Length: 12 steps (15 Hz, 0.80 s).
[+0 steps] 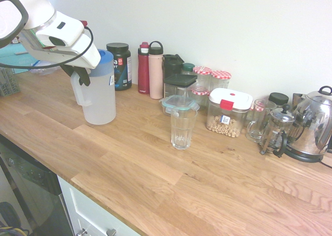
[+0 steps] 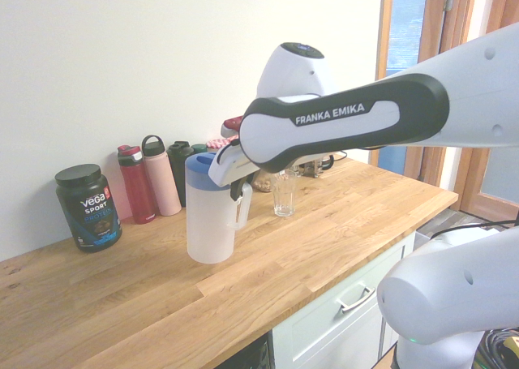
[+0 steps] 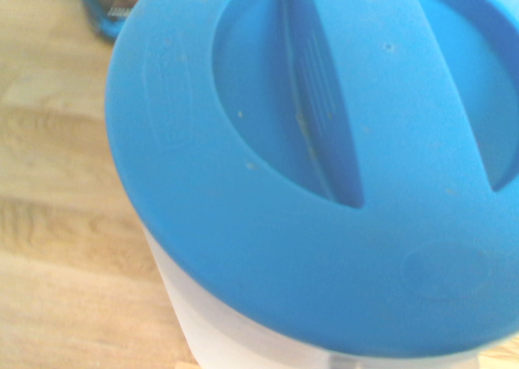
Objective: Pour me some water
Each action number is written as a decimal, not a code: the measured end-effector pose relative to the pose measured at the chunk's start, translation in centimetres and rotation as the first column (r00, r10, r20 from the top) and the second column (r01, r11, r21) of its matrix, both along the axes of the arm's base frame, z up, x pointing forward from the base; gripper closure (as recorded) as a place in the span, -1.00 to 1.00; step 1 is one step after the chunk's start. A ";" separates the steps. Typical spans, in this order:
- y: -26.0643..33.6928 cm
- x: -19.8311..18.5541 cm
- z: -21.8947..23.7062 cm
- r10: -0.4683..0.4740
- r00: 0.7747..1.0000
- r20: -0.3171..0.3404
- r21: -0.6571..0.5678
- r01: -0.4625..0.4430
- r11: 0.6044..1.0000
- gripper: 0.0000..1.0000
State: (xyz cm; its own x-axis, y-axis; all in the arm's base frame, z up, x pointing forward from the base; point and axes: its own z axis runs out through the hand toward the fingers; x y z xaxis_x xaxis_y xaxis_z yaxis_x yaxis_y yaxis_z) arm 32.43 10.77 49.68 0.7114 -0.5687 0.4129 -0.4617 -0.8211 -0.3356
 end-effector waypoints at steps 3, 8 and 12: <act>2.1 1.1 -1.7 0.004 1.000 -0.004 -0.022 -0.004 1.000 1.00; 4.8 3.0 -2.4 -0.002 1.000 0.019 -0.037 0.002 0.999 1.00; 6.0 5.0 -2.1 0.005 0.999 -0.039 -0.071 -0.007 0.997 -1.00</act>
State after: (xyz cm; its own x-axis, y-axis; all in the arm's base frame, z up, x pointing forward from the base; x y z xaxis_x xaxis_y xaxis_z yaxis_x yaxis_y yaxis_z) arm 37.47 16.75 47.61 0.7309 -0.5346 0.4242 -0.4681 -0.8450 -0.2584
